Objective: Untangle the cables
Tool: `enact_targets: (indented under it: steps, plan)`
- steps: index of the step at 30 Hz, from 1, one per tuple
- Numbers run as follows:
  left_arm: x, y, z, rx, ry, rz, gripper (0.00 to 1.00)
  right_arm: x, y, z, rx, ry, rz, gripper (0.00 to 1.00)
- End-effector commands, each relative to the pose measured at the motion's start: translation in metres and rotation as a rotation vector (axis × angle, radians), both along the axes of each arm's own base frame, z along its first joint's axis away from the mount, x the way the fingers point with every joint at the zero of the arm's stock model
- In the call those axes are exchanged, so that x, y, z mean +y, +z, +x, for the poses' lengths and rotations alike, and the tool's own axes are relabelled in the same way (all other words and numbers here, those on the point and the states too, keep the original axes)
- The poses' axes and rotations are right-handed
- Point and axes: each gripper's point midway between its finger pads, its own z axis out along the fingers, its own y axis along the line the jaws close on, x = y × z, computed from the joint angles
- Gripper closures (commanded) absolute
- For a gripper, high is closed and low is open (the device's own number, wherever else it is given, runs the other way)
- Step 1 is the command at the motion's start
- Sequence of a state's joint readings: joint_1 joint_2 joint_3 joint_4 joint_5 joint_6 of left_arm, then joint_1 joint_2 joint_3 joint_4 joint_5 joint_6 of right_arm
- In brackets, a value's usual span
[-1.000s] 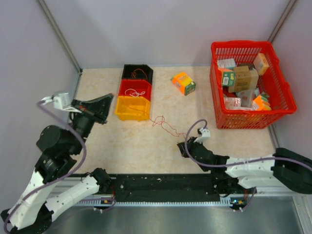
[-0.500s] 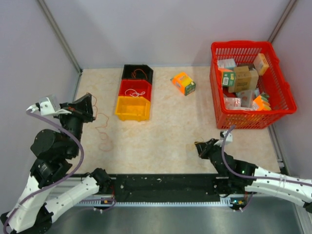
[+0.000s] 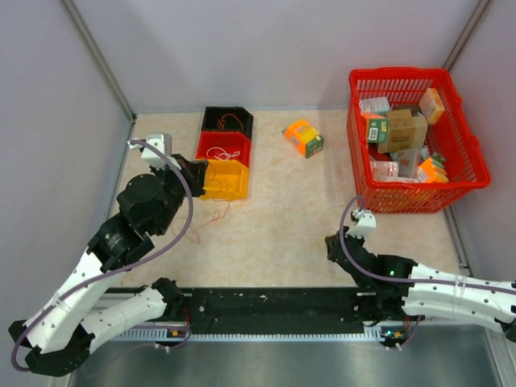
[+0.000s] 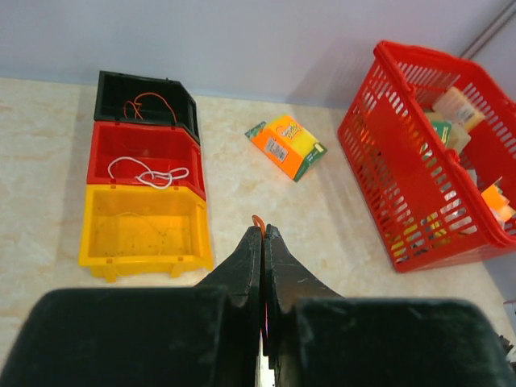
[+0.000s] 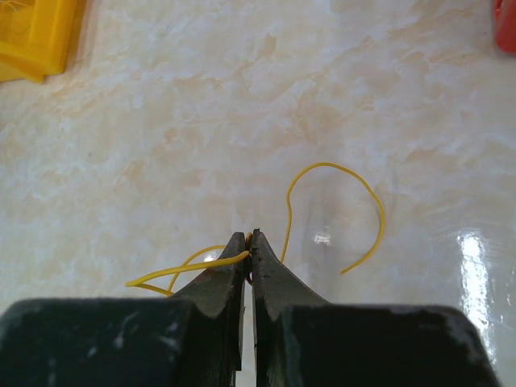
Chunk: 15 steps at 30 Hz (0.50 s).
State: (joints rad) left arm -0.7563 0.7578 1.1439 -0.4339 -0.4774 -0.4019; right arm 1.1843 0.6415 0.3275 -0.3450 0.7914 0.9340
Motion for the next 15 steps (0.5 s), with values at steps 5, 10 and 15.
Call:
enact_targets:
  steps: [5, 10, 15]
  plan:
    - [-0.024, -0.006, -0.003, 0.042, -0.106, -0.024, 1.0, -0.02, 0.002, -0.004, 0.018, -0.077, 0.021, 1.0]
    - [-0.022, -0.058, 0.004, 0.174, -0.046, 0.036, 1.0, -0.021, 0.002, -0.005, 0.01, -0.07, 0.042, 0.99]
    - [-0.021, -0.138, 0.011, 0.328, 0.023, 0.083, 1.0, -0.022, 0.001, -0.006, 0.01, -0.073, 0.052, 0.99]
